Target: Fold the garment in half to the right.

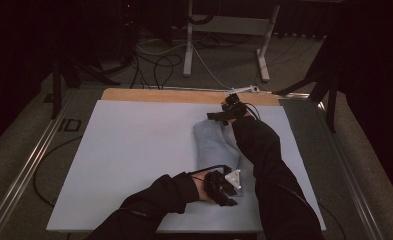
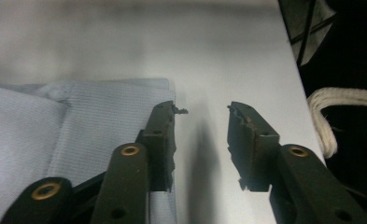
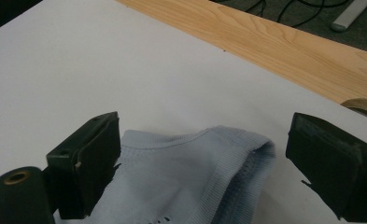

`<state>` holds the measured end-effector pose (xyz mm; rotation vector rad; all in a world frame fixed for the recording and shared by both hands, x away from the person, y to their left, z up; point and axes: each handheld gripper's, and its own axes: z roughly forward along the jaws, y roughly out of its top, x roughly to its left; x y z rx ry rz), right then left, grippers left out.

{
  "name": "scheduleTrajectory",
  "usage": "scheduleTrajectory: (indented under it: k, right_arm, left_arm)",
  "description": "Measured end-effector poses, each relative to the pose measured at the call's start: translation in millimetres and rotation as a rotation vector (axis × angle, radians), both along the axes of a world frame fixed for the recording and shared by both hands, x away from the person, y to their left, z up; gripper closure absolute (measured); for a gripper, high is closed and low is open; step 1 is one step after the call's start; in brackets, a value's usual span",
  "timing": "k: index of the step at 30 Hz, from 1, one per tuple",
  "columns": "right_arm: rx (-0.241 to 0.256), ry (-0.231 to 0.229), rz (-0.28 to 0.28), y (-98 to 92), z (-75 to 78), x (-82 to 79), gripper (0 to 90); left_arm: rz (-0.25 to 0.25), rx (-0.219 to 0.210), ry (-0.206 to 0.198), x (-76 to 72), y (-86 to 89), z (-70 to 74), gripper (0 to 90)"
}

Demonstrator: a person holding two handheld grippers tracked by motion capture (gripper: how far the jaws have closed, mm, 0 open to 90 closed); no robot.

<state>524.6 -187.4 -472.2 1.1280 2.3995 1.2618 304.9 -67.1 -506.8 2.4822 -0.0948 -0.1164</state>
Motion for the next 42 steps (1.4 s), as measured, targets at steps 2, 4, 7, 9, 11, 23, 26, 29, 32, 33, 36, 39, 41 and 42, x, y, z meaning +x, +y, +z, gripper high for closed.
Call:
scheduleTrajectory:
  k: [2,4,7,9,11,23,26,29,32,33,36,39,41,42]
  right_arm:
    - [-0.007,0.001,0.003,0.2,0.1,-0.2,10.0]
    - [-0.012,-0.007,0.006,-0.3,0.8,-0.7,10.6]
    - [-0.015,-0.009,0.013,-0.7,0.6,-1.1,10.7]
    - [-0.034,-0.018,0.029,-0.7,1.1,-2.2,10.7]
    - [-0.035,-0.020,0.039,-1.5,1.5,-2.8,10.7]
    - [-0.053,-0.031,0.081,-3.5,4.2,-9.1,10.7]
    - [-0.056,-0.027,0.082,-3.3,4.4,-11.6,10.7]
    - [-0.068,-0.023,0.078,-1.8,5.1,-14.1,10.7]
    - [-0.046,-0.017,0.070,-1.9,6.7,-16.6,10.6]
    - [-0.039,-0.013,0.069,-2.3,7.0,-17.0,10.5]
    - [-0.040,-0.022,0.068,-4.1,7.8,-19.4,10.6]
    - [-0.024,-0.015,0.062,-6.9,7.1,-23.5,12.3]
    - [-0.021,-0.022,0.062,-9.2,6.1,-26.4,12.6]
    - [-0.019,-0.020,0.066,-10.3,5.5,-27.5,12.5]
  left_arm:
    - [0.002,-0.008,0.004,1.5,2.0,2.9,61.6]
    - [0.003,-0.022,0.013,2.3,4.5,5.7,59.3]
    - [0.010,-0.043,0.013,2.1,9.5,9.6,57.4]
    - [0.015,-0.051,0.011,1.8,13.4,11.4,53.9]
    - [0.027,-0.061,0.010,2.7,18.3,13.3,51.7]
    - [0.082,-0.120,0.036,9.3,59.4,23.3,48.4]
    - [0.108,-0.125,0.043,10.5,70.7,26.1,47.6]
    - [0.126,-0.122,0.046,11.4,81.6,29.0,47.3]
    - [0.147,-0.134,0.053,11.8,95.3,32.6,44.7]
    - [0.155,-0.138,0.055,11.7,100.6,33.7,43.3]
    - [0.200,-0.160,0.063,12.1,118.6,35.0,41.1]
    - [0.237,-0.177,0.063,11.0,136.3,33.3,39.0]
    - [0.253,-0.193,0.078,9.4,146.5,31.7,35.7]
    - [0.240,-0.201,0.089,8.4,151.5,30.9,32.9]
